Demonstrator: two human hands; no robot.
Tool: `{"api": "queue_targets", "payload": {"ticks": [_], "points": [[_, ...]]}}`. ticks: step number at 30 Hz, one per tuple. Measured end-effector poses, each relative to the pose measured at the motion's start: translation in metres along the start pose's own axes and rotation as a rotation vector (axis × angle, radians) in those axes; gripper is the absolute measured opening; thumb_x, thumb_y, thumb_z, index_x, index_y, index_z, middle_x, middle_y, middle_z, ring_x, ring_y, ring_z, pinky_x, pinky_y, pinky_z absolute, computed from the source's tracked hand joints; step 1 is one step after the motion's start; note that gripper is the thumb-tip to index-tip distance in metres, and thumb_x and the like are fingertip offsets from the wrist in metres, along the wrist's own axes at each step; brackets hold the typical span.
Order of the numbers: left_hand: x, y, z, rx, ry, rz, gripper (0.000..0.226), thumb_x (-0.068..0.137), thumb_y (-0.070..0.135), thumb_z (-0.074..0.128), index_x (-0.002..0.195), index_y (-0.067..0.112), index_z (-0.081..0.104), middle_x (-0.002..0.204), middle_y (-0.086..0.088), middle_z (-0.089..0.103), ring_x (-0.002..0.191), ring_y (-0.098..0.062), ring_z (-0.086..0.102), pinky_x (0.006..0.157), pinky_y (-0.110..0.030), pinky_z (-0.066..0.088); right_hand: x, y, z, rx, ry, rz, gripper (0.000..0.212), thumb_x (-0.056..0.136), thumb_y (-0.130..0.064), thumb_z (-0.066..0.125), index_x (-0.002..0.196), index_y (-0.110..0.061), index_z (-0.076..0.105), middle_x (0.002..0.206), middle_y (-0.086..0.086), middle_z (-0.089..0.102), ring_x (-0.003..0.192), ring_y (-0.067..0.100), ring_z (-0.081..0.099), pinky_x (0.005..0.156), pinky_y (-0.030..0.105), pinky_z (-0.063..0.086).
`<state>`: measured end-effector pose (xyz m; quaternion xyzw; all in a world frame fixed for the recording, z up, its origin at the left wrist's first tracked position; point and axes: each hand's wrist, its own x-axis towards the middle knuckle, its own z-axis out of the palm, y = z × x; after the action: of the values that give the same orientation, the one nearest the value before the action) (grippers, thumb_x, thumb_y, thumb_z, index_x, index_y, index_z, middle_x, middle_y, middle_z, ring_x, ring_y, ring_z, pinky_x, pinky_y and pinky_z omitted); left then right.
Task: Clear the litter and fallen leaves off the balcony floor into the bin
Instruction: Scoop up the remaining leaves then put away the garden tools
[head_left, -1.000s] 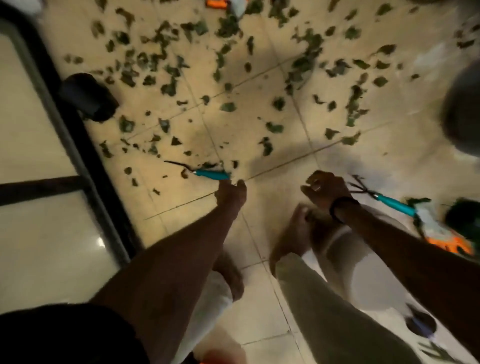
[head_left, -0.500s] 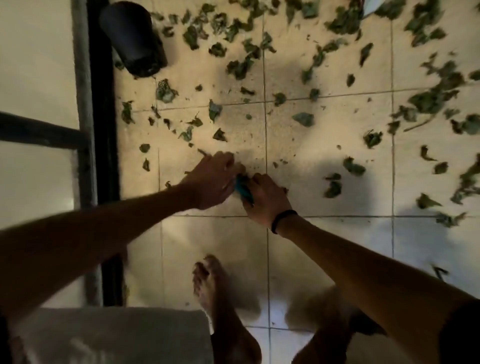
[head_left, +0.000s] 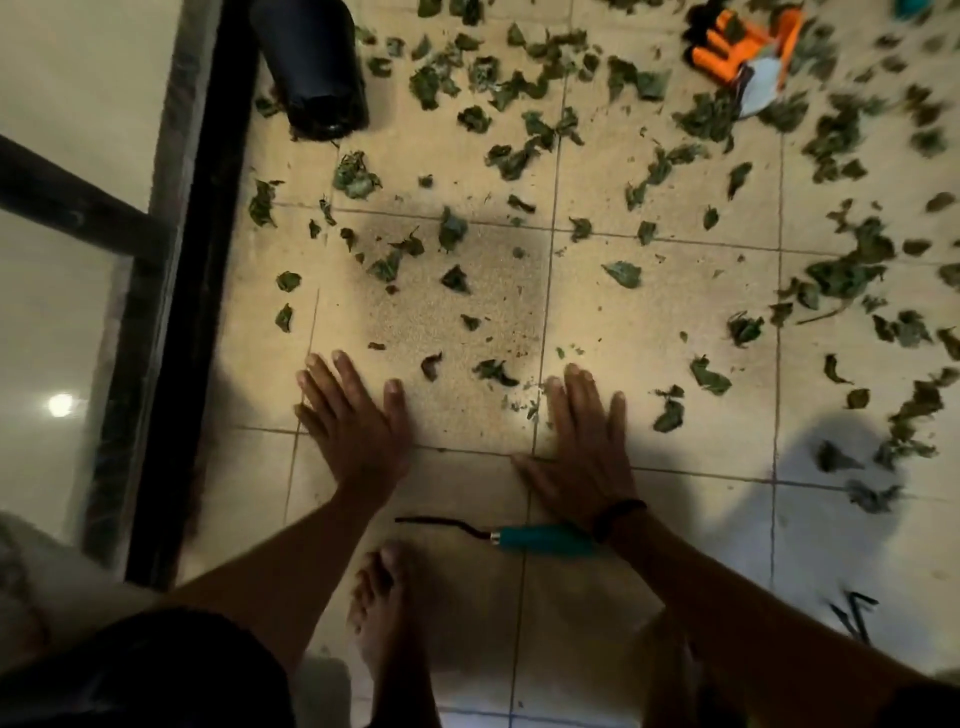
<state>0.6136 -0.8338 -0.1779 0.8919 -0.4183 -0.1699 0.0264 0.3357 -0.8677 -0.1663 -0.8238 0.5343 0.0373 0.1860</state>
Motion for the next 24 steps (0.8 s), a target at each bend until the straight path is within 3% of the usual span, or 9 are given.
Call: {"api": "queue_targets", "payload": {"ticks": [2,4,6,8,10,12,15,20,24], "points": [[-0.002,0.015,0.006,-0.015,0.037,0.094,0.075,0.105,0.058,0.016,0.163,0.014,-0.004,0.171,-0.014,-0.008,0.158,-0.031,-0.010,0.125,-0.060,0.005,0.027,-0.020,0.005,-0.033,-0.020,-0.061,0.098,0.096,-0.074,0.033,0.162,-0.008,0.002,0.169,0.015,-0.010,0.157,0.029,-0.009,0.124,0.060,0.007],[0.001,0.041,0.011,-0.058,0.025,0.299,0.069,0.108,0.050,0.018,0.164,0.014,-0.001,0.171,-0.011,-0.009,0.158,-0.027,-0.011,0.127,-0.057,0.001,0.058,-0.043,0.009,-0.016,-0.007,-0.088,0.093,0.100,-0.069,0.026,0.161,-0.007,-0.007,0.168,0.015,-0.015,0.157,0.028,-0.013,0.126,0.056,0.005],[0.009,0.070,0.014,-0.159,-0.016,0.561,0.063,0.109,0.042,0.021,0.164,0.015,0.006,0.172,-0.006,-0.004,0.159,-0.022,-0.006,0.126,-0.057,0.008,0.092,-0.059,0.011,-0.082,0.034,-0.091,0.088,0.100,-0.059,0.022,0.160,-0.005,-0.010,0.168,0.018,-0.017,0.156,0.031,-0.014,0.126,0.053,0.007],[0.023,0.088,0.009,-0.261,-0.057,0.713,0.062,0.109,0.038,0.026,0.164,0.016,0.009,0.172,-0.001,0.000,0.159,-0.018,-0.003,0.126,-0.054,0.011,0.123,-0.068,0.006,-0.140,0.059,-0.091,0.088,0.097,-0.055,0.024,0.160,-0.004,-0.009,0.167,0.021,-0.015,0.156,0.034,-0.012,0.125,0.052,0.009],[0.040,0.086,0.000,-0.257,0.026,0.658,0.064,0.108,0.042,0.026,0.164,0.017,0.008,0.172,-0.002,0.001,0.159,-0.019,-0.003,0.127,-0.053,0.008,0.144,-0.069,0.000,-0.034,0.097,-0.129,0.089,0.099,-0.054,0.035,0.161,-0.004,-0.003,0.169,0.019,-0.009,0.157,0.032,-0.008,0.126,0.051,0.009],[0.062,0.072,-0.004,-0.204,0.091,0.455,0.069,0.107,0.052,0.022,0.164,0.019,0.005,0.172,-0.003,-0.001,0.159,-0.019,-0.005,0.127,-0.054,0.005,0.146,-0.056,-0.005,0.110,0.145,-0.131,0.089,0.101,-0.057,0.038,0.161,-0.003,0.001,0.170,0.016,-0.005,0.158,0.028,-0.005,0.127,0.051,0.008],[0.087,0.060,-0.004,-0.130,0.072,0.290,0.078,0.104,0.065,0.020,0.164,0.020,-0.002,0.172,-0.003,-0.006,0.158,-0.021,-0.008,0.125,-0.059,0.005,0.118,-0.017,-0.011,0.159,0.250,0.059,0.086,0.103,-0.059,0.032,0.162,-0.006,0.001,0.170,0.013,-0.005,0.158,0.025,-0.006,0.127,0.053,0.003],[0.051,0.124,0.019,0.023,0.025,0.577,0.082,0.102,0.065,0.016,0.164,0.014,-0.003,0.171,-0.007,-0.010,0.158,-0.024,-0.011,0.126,-0.057,0.002,0.043,0.049,0.000,0.206,0.456,0.477,0.072,0.103,-0.046,0.039,0.159,-0.004,0.023,0.168,0.016,0.016,0.157,0.028,0.010,0.122,0.059,0.016],[0.009,0.178,0.047,0.040,-0.052,0.850,0.073,0.106,0.055,0.020,0.164,0.013,0.008,0.172,-0.008,-0.001,0.159,-0.024,-0.005,0.125,-0.057,0.008,0.043,0.046,0.002,0.341,0.520,0.410,0.064,0.105,-0.037,0.041,0.157,-0.001,0.029,0.167,0.015,0.022,0.156,0.026,0.016,0.122,0.054,0.023]]}}
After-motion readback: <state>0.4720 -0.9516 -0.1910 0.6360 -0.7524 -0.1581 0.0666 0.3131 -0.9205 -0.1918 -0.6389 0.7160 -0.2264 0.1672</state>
